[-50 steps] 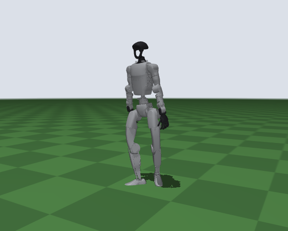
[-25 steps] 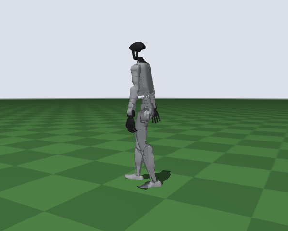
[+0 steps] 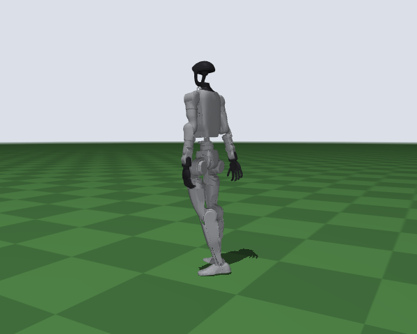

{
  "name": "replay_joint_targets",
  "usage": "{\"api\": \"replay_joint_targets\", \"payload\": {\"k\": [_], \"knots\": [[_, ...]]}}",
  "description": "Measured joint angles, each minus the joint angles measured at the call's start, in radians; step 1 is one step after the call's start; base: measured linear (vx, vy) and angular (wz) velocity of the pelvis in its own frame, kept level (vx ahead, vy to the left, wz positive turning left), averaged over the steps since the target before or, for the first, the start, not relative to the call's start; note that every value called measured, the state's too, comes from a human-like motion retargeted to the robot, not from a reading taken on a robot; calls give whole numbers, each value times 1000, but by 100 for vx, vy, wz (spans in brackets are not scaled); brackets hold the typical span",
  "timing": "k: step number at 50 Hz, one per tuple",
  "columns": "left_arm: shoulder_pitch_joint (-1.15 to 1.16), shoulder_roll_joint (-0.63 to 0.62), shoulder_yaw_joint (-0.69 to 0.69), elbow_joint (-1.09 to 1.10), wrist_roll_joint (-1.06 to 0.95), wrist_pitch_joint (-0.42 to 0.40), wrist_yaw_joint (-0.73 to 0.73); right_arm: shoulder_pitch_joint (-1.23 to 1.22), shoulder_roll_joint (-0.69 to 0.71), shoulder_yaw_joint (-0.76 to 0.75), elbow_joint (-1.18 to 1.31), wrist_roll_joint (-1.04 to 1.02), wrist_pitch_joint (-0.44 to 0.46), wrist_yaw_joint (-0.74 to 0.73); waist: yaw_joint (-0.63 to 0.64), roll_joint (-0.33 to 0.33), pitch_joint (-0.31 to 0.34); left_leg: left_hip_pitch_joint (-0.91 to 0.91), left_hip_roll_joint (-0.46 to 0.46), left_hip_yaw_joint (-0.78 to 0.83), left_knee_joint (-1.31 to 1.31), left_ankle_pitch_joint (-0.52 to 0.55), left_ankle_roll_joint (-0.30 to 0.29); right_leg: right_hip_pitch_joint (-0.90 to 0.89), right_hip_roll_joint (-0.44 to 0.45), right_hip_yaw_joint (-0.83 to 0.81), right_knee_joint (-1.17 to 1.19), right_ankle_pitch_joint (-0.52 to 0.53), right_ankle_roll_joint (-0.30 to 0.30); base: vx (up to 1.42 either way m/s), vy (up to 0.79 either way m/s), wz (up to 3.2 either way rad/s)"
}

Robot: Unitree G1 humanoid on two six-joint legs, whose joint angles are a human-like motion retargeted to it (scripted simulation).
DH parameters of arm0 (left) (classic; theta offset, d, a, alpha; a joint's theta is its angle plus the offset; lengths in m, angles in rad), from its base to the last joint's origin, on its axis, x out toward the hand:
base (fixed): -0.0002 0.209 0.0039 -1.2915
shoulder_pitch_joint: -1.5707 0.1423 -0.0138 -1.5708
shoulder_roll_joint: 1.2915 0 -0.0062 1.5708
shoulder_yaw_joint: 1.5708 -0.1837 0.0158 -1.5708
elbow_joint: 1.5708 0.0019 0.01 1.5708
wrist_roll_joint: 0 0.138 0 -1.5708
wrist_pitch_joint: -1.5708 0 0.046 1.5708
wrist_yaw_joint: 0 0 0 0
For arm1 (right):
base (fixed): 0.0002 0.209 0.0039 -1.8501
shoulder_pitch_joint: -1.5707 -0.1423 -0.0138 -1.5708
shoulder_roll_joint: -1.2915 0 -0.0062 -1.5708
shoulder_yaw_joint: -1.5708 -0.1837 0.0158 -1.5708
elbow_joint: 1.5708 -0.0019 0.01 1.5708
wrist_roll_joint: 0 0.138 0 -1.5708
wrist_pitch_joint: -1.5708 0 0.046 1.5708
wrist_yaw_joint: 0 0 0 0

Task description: Walk run

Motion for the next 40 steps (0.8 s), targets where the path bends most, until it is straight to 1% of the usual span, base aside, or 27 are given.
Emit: {"api": "replay_joint_targets", "payload": {"k": [4, 8, 12, 15, 17, 18, 20, 22, 23, 24, 25, 26, 27, 30, 33, 38, 40], "knots": [[44, -6, 38, -4, -48, -2, 25, -40, -2, 9, -44, 7, -11, 7, -16, 26, -6, 11, 11, 9, 5, 7, -18, 20, 7, -16, -9, -12, -19, 10, -9, 19], [52, 12, 29, 9, -45, 14, 24, -79, 3, 11, -98, 25, -21, 43, -22, 39, -5, -7, 33, 5, 60, 10, -37, 40, -6, -46, -16, -22, -23, 2, -3, 46], [50, 19, 2, -41, 12, 14, -1, -108, -7, 7, -135, 25, -28, 42, -11, 35, -7, -97, 63, -51, 212, 60, -66, 50, -44, -95, -26, -31, -26, 4, -6, 74], [52, 22, -17, -107, 43, -13, -14, -125, -18, 11, -156, 6, -26, 50, -6, 24, -8, -209, 88, -126, 387, 99, -82, 49, -79, -139, -34, -34, -22, -5, 3, 82], [54, 28, -35, -131, 52, -31, -21, -126, -27, 13, -160, -2, -26, 51, 18, 20, -12, -277, 75, -224, 464, 65, -96, 46, -89, -152, -38, -32, -21, 0, 4, 42], [55, 29, -42, -136, 55, -35, -23, -126, -31, 14, -160, -6, -25, 52, 32, 20, -13, -298, 60, -271, 472, 48, -111, 45, -89, -154, -40, -29, -22, 1, 6, 14], [55, 29, -42, -137, 62, -34, -27, -130, -37, 17, -158, -18, -19, 54, 59, 19, -11, -327, 16, -356, 457, -2, -124, 45, -88, -152, -43, -26, -22, 0, 7, -6], [61, 26, -27, -124, 61, -27, -34, -132, -35, 25, -155, -27, -14, 51, 75, 21, -7, -317, -16, -405, 380, -25, -123, 51, -79, -143, -43, -26, -22, 3, 7, -24], [66, 24, -21, -116, 59, -23, -38, -131, -33, 28, -154, -29, -14, 50, 80, 25, -6, -306, -27, -423, 333, -28, -119, 57, -72, -140, -43, -28, -23, 8, 5, -29], [73, 23, -13, -104, 58, -19, -45, -129, -31, 31, -152, -31, -15, 53, 85, 32, -5, -294, -36, -439, 281, -4, -96, 66, -58, -136, -45, -31, -24, 11, 3, -32], [81, 23, -5, -90, 56, -13, -53, -127, -28, 33, -151, -34, -16, 57, 90, 41, -4, -281, -44, -455, 228, 34, -63, 78, -41, -132, -47, -34, -26, 16, 1, -21], [88, 22, 1, -75, 57, -7, -61, -124, -27, 31, -151, -39, -19, 68, 84, 40, -7, -262, -61, -446, 193, 39, -1, 89, -39, -134, -50, -36, -23, 20, 2, -7], [95, 22, 8, -58, 58, 0, -69, -121, -26, 29, -151, -45, -22, 82, 76, 40, -10, -243, -68, -441, 165, 43, 39, 100, -36, -137, -53, -37, -20, 24, 8, 9], [108, 27, 56, -3, 64, 30, -86, -119, -9, 36, -156, -76, -37, 134, 23, 50, -7, -189, -51, -445, 103, 63, 33, 122, -4, -139, -57, -34, -15, 13, 0, -5], [104, 36, 85, 26, 69, 56, -102, -116, 15, 50, -161, -60, -43, 110, -17, 32, 12, -149, -44, -446, 49, 86, 26, 131, 2, -137, -52, -29, -5, -1, -3, -4], [99, 52, 70, 34, 70, 62, -80, -61, 17, 53, -165, -68, -40, 72, 5, -2, 6, -108, -51, -406, -10, 93, 46, 125, 3, -94, -44, -27, 5, 11, 1, -41], [79, 44, 79, 22, 52, 58, -51, -62, 10, 56, -143, -101, -30, 66, 2, -14, 17, -107, -46, -389, -11, 88, 51, 110, 1, -74, -35, -23, 9, -8, 5, -46]]}}
